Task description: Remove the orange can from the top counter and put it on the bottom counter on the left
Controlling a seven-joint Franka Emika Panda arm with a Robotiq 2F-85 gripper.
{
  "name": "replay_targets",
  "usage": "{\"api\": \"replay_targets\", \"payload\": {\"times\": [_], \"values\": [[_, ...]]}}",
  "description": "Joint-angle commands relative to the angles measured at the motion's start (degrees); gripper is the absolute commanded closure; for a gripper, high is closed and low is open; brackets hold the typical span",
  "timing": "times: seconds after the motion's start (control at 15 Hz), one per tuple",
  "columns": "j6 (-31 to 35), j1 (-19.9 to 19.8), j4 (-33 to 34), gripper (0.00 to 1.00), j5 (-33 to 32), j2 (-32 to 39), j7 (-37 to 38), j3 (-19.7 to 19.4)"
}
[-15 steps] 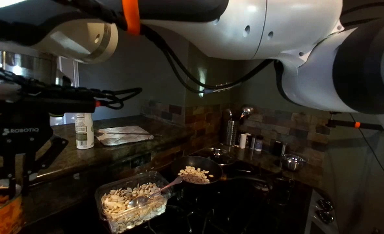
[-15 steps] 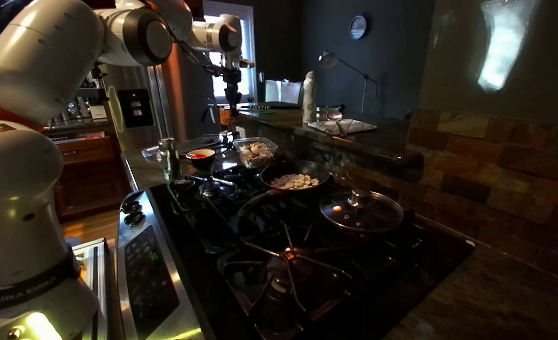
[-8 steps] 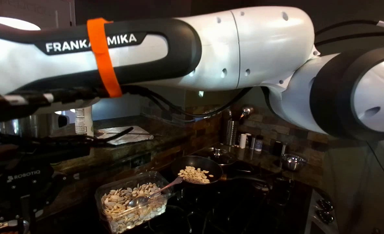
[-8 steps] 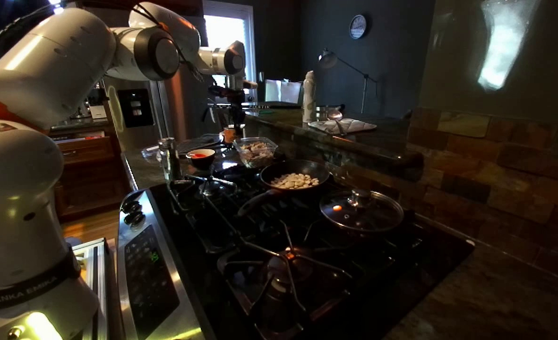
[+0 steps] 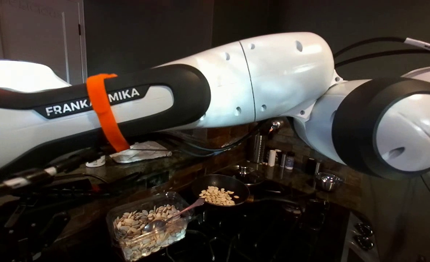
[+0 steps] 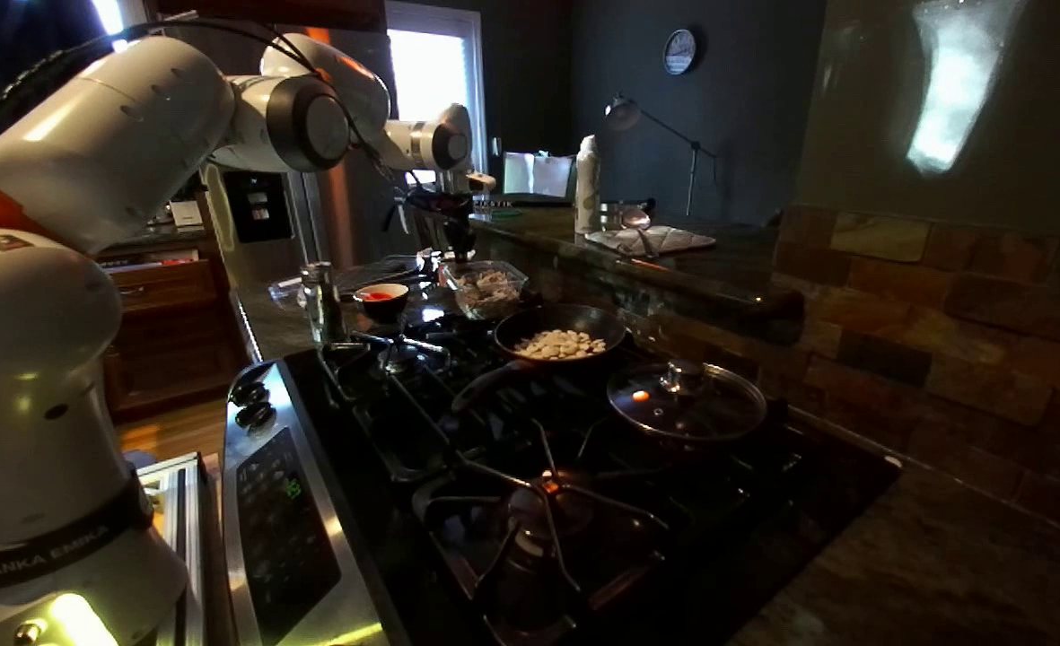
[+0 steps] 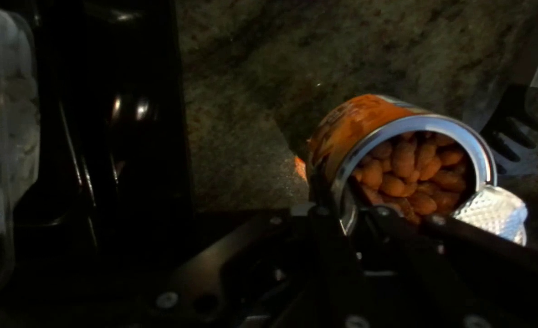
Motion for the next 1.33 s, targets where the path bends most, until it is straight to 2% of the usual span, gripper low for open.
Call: {"api": "replay_targets", "payload": {"times": [0.0, 0.8, 0.87, 0.93, 1.0, 1.27], "values": [[2.56, 0.97, -1.44, 0.97, -0.74, -0.80, -2.28, 0.46], [2.70, 0.18, -5.89, 0.97, 1.59, -0.82, -7.40, 3.97], [2.28, 0.11, -6.32, 0.64, 1.70, -1.15, -7.48, 4.11], [2.02, 0.15, -6.84, 0.63, 1.70, -1.59, -7.08, 4.12], [1.61, 0.15, -7.67, 0.56, 1.83, -2.51, -6.68, 4.26], [1.85, 1.32, -11.82, 0.26, 0.68, -7.51, -4.18, 3.78]]}}
